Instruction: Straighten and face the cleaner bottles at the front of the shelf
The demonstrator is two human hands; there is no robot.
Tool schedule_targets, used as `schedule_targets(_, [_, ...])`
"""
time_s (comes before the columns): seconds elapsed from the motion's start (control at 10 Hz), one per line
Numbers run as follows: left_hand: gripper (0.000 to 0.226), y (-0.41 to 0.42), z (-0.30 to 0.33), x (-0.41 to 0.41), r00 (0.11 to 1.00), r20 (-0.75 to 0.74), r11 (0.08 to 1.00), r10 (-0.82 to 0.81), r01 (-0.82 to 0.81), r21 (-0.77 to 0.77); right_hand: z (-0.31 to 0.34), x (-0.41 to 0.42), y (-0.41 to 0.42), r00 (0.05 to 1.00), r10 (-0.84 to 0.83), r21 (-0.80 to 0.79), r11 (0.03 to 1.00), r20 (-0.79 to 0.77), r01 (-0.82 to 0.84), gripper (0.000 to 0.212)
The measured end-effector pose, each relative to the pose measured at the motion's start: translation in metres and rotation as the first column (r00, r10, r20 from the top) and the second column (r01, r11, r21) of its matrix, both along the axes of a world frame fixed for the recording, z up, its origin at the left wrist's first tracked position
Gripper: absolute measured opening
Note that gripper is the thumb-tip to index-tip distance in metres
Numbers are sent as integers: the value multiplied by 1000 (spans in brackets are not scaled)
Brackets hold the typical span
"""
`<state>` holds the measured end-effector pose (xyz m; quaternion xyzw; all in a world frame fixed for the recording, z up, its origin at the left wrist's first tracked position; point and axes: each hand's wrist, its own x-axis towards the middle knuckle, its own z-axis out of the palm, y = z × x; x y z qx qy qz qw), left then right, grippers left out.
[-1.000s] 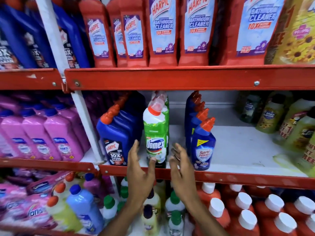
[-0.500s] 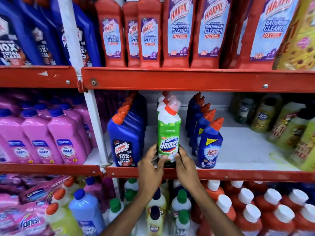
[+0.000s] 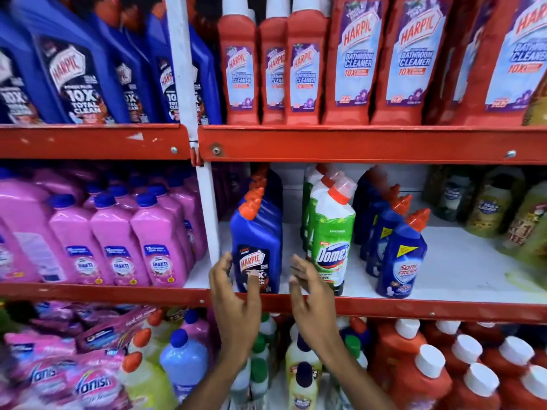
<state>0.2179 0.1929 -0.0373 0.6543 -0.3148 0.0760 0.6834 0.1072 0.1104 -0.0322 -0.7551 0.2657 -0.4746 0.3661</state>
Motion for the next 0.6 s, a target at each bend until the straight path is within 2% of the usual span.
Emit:
schedule_targets(0.1, [61,-4,-10,20,996,-50,991,-79,84,100,-4,19,-8,994,91,67,994,-66,-86,44])
schedule_targets(0.2, [49,-3,-12,29,994,-49,989,-96,101,111,-4,26,-13,989,97,82,993,-109,-89,39])
schedule_targets(0.4, [57,-3,-17,35,987,-68,984,-147,153,91,-3,30,-14,993,67,129,990,-96,-54,38])
schedule_targets(0.5, [57,0,-11,30,993,-12,989,-116,117,89,1,23,-8,997,67,151,987,-29,-62,36])
schedule_targets(0.6, [53,5,1,17,985,170,999,-17,11,40,13,0,2,975,-157,125,983,155,138,29])
